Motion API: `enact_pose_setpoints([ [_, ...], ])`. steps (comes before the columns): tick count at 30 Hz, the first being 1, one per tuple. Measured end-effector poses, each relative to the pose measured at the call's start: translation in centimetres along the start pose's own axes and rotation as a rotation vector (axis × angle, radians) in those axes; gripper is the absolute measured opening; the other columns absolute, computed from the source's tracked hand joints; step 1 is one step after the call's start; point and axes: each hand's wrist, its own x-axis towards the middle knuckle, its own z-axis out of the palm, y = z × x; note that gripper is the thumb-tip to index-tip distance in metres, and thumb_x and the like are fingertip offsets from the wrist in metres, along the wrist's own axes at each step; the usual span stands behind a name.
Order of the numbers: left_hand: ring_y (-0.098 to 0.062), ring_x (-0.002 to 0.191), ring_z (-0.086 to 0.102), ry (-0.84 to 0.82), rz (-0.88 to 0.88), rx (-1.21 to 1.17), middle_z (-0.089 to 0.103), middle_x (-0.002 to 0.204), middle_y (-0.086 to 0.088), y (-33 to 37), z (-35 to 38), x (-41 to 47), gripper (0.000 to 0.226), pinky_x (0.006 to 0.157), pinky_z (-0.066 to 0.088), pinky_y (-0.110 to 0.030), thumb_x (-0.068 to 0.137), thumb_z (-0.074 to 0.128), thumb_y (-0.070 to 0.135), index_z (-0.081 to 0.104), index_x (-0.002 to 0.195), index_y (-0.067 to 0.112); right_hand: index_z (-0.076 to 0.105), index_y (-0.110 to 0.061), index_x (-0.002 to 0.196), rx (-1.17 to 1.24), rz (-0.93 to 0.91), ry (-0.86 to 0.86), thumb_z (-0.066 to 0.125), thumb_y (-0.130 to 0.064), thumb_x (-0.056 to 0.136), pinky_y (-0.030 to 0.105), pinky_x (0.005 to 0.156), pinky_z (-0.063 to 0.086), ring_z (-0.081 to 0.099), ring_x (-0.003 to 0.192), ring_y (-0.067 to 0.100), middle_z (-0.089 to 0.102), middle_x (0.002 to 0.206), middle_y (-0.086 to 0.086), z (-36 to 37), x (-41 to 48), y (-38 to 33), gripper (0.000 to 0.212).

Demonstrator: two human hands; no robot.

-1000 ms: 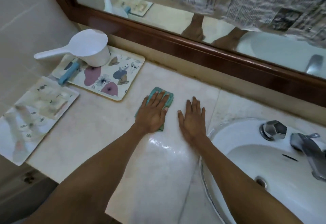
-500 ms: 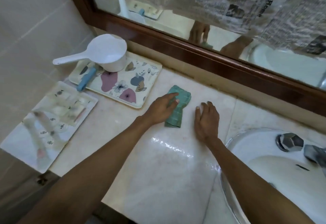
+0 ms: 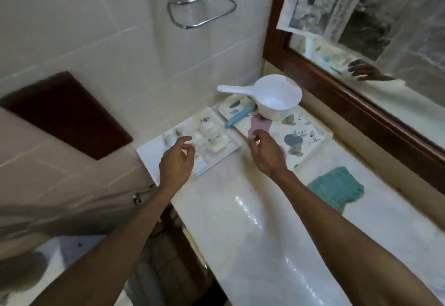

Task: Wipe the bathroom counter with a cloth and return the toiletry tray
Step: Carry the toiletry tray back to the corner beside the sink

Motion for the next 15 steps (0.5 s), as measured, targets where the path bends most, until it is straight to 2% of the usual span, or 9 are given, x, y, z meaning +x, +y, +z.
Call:
enact_pose_setpoints([
  [2, -0.025, 0.113, 0.059, 0.094, -0.065, 0.074, 0.067, 0.12, -0.003, -3.4, -1.5, 0.2, 0.034, 0.094, 0.045, -0.035, 0.098, 0.059, 0.031, 0.061, 0.13, 0.019, 0.05, -0.008, 0.133, -0.012, 0.001, -0.095, 0.036, -0.043, 0.099, 0.039, 0.092, 0.043, 0.054, 0.116, 0.032, 0.057, 0.128, 0.014, 2.4, 1.4, -0.8, 0.05],
  [5, -0.032, 0.136, 0.041, 0.159, -0.211, 0.139, 0.049, 0.146, -0.012, -7.0, -2.6, 0.1, 0.056, 0.113, 0.033, -0.043, 0.094, 0.064, 0.039, 0.05, 0.141, 0.011, 0.05, -0.013, 0.129, -0.122, -0.006, -0.143, 0.023, -0.057, 0.089, 0.037, 0.087, 0.039, 0.05, 0.114, 0.033, 0.056, 0.119, 0.011, 5.5, 3.1, -0.9, 0.065],
  [7, -0.032, 0.144, 0.033, 0.148, -0.325, 0.089, 0.037, 0.156, -0.012, -8.3, -2.7, -0.2, 0.072, 0.116, 0.032, -0.047, 0.093, 0.067, 0.043, 0.038, 0.15, 0.011, 0.051, -0.012, 0.129, -0.197, 0.0, -0.097, 0.023, -0.056, 0.088, 0.038, 0.087, 0.038, 0.05, 0.111, 0.035, 0.057, 0.117, 0.012, 6.8, 3.7, -1.0, 0.066],
  [9, -0.031, 0.145, 0.031, 0.145, -0.397, -0.027, 0.032, 0.158, -0.012, -9.1, -2.4, -0.4, 0.082, 0.115, 0.033, -0.045, 0.09, 0.07, 0.043, 0.029, 0.154, 0.012, 0.053, -0.007, 0.128, -0.26, -0.003, -0.035, 0.026, -0.051, 0.09, 0.043, 0.089, 0.042, 0.051, 0.108, 0.038, 0.059, 0.119, 0.016, 7.3, 3.5, -1.8, 0.064],
  [13, -0.029, 0.143, 0.037, 0.113, -0.484, -0.275, 0.037, 0.157, -0.007, -9.6, -1.4, -0.2, 0.092, 0.111, 0.035, -0.039, 0.088, 0.073, 0.042, 0.018, 0.159, 0.02, 0.047, -0.002, 0.137, -0.27, -0.013, -0.043, 0.045, -0.039, 0.096, 0.046, 0.095, 0.043, 0.052, 0.114, 0.041, 0.058, 0.129, 0.02, 8.1, 3.1, -2.9, 0.055],
  [15, -0.029, 0.14, 0.041, 0.078, -0.511, -0.316, 0.04, 0.156, -0.004, -9.6, -1.0, -0.2, 0.095, 0.11, 0.036, -0.038, 0.089, 0.072, 0.042, 0.012, 0.16, 0.023, 0.047, 0.002, 0.135, -0.2, 0.022, -0.079, 0.04, -0.048, 0.093, 0.044, 0.103, 0.041, 0.051, 0.122, 0.04, 0.055, 0.134, 0.022, 8.7, 2.9, -3.0, 0.065],
])
